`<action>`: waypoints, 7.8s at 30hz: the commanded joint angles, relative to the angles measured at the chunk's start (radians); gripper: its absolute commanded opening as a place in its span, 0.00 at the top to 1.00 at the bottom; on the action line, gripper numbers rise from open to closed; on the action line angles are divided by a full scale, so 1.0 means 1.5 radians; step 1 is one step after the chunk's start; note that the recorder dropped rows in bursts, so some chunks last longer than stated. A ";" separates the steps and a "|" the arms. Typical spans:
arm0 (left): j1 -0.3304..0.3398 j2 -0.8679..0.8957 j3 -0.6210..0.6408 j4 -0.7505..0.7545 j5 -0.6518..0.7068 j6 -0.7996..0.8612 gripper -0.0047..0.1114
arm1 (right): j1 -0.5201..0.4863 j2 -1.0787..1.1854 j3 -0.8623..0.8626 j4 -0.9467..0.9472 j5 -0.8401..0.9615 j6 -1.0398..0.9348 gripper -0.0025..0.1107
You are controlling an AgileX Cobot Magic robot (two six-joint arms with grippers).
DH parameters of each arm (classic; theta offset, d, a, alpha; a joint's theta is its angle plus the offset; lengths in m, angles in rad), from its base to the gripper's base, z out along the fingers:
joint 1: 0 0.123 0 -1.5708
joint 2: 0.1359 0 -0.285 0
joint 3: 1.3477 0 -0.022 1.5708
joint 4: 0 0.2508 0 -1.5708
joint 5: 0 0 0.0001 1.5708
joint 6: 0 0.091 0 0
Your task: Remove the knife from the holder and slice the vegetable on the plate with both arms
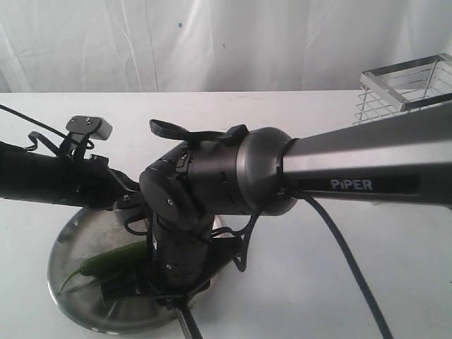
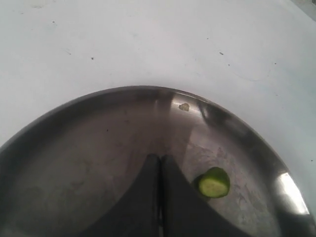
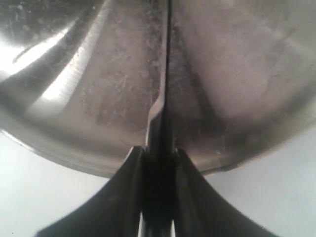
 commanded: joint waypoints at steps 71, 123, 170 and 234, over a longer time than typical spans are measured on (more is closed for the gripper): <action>-0.011 0.081 0.025 0.048 0.100 -0.076 0.96 | 0.001 0.037 0.002 0.000 0.019 0.001 0.98; 0.106 0.030 0.029 -0.070 0.256 -0.087 0.96 | -0.007 0.037 0.000 0.022 0.208 -0.068 0.98; 0.194 -0.172 0.114 -0.092 0.247 -0.182 0.96 | -0.179 -0.107 0.000 0.211 0.141 -0.360 0.98; 0.123 -0.262 0.217 -0.092 -0.051 -0.108 0.96 | -0.182 -0.331 -0.054 -0.161 -0.037 -0.293 0.98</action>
